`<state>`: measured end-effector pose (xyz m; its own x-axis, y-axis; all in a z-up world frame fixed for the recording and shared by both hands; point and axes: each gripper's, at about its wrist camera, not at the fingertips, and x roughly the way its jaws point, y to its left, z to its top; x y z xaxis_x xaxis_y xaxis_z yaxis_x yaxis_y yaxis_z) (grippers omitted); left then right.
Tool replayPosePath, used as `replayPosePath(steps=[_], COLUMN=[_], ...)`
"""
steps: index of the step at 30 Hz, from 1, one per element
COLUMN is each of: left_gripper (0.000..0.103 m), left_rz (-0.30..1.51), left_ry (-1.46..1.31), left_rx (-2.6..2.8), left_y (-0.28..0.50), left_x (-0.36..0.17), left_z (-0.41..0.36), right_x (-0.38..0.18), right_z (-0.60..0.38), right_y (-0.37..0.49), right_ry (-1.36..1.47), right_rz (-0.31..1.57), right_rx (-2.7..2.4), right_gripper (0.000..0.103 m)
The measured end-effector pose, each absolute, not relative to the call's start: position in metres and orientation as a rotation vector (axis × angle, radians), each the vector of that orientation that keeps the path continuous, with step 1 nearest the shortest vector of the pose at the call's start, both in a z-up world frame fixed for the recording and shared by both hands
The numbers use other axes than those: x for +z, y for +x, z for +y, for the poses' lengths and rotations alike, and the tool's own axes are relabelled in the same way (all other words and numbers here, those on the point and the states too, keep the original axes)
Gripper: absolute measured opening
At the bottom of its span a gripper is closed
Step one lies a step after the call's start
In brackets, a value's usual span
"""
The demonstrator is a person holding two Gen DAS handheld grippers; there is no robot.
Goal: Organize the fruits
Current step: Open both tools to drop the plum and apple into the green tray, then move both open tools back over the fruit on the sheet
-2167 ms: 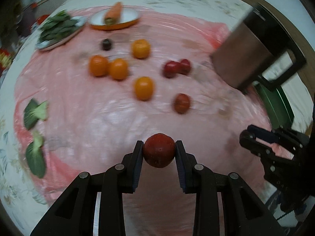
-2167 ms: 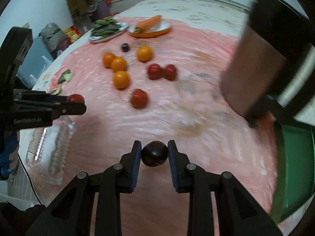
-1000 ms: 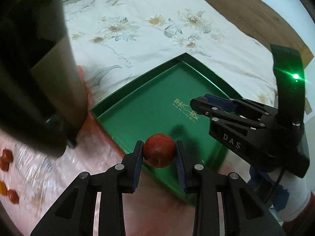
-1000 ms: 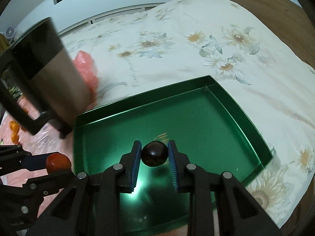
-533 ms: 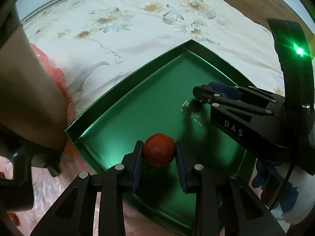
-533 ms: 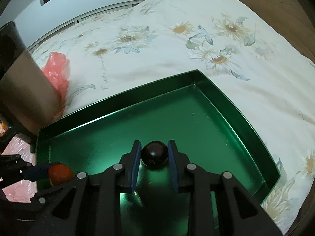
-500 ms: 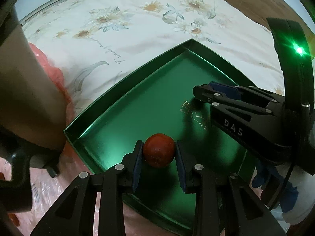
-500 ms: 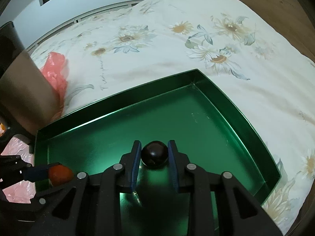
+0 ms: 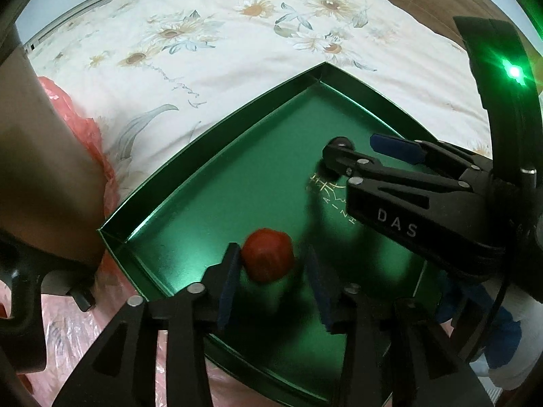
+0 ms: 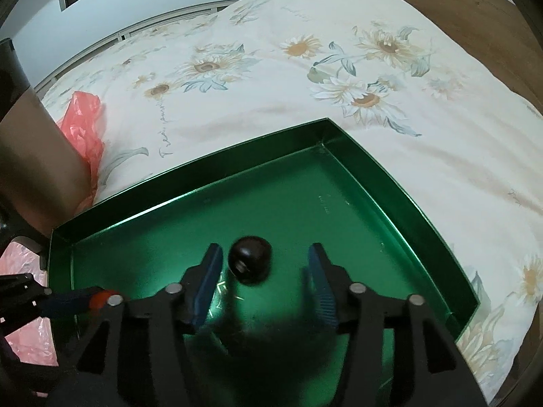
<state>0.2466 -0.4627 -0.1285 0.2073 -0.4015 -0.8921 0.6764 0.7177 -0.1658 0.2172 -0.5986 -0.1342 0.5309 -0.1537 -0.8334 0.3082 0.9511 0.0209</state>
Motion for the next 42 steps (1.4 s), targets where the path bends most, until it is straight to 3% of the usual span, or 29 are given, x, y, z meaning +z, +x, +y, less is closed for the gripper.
replayPosePath(steps=[9, 42], left_gripper=[0.056, 0.064], left_rz=[1.075, 1.061], left_ry=[0.293, 0.277], left_rx=[-0.786, -0.853], left_y=[0.231, 0.186], left_x=[-0.11, -0.074], left_z=[-0.457, -0.395], right_x=[-0.108, -0.067], right_z=[-0.586, -0.537], right_y=[0.205, 0.152], right_ry=[0.15, 0.149], right_rz=[0.935, 0.922], right_rx=[-0.29, -0.304], right_gripper=[0.103, 0.103])
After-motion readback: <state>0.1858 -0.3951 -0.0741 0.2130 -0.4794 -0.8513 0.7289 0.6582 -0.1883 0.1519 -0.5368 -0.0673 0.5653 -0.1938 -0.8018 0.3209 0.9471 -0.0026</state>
